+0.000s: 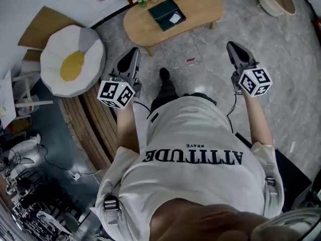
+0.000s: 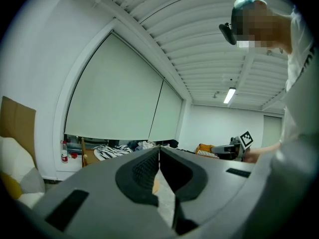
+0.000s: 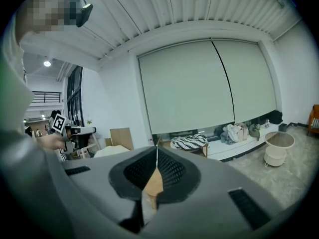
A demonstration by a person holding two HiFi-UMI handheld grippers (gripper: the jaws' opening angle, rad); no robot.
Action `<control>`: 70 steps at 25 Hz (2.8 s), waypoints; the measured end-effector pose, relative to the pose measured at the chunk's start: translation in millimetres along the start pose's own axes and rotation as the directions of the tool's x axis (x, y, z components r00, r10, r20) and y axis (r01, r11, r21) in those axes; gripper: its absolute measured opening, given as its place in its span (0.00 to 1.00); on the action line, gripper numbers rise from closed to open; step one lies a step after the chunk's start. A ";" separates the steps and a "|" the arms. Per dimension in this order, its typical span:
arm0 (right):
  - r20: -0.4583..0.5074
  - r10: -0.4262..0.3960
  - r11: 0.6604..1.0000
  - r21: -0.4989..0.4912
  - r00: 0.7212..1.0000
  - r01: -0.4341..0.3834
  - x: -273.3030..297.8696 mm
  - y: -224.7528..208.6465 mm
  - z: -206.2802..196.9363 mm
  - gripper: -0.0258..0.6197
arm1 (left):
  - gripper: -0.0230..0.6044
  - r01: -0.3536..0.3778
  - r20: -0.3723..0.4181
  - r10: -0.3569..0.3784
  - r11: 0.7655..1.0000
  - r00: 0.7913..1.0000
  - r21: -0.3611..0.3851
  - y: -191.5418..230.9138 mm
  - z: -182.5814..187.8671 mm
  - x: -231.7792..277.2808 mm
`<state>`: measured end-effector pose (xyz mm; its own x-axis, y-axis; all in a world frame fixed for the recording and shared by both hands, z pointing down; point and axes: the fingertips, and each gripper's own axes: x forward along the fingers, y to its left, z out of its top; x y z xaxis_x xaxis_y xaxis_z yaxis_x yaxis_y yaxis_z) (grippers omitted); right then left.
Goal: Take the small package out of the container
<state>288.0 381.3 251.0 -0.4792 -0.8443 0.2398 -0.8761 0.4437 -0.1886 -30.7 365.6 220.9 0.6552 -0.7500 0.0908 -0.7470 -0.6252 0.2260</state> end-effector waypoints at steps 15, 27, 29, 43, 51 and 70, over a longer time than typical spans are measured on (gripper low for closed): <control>-0.056 -0.069 0.996 0.048 0.996 0.071 146.8 -17.9 21.9 0.08 | 0.07 0.086 -0.072 -0.085 0.996 0.994 0.021 139.3 23.0 101.1; -0.096 -0.101 0.993 0.046 0.990 0.106 246.3 -9.4 34.1 0.08 | 0.07 0.181 -0.102 -0.174 0.981 0.980 0.066 232.2 32.9 156.9; -0.106 -0.103 0.993 0.046 0.989 0.108 257.3 -7.8 33.0 0.08 | 0.07 0.189 -0.105 -0.182 0.980 0.978 0.058 243.8 30.6 162.2; -0.161 -0.073 0.996 0.036 0.984 0.080 308.3 -16.9 33.0 0.08 | 0.07 0.141 -0.126 -0.144 0.990 0.982 -0.027 287.3 4.1 189.0; -0.198 -0.001 0.998 0.059 0.980 0.013 345.3 -59.3 27.2 0.08 | 0.07 0.056 -0.145 -0.064 0.997 0.987 -0.053 294.4 -11.9 219.7; -0.478 0.229 0.961 0.252 0.848 -0.117 483.3 -193.3 -121.3 0.08 | 0.07 -0.160 -0.254 0.129 0.982 0.959 -0.103 305.1 -132.4 342.1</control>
<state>219.4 -76.1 518.9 -0.6322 -0.4704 0.6156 -0.7720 0.4492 -0.4496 -19.6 -53.1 449.4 0.5599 -0.7450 0.3626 -0.8266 -0.4717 0.3071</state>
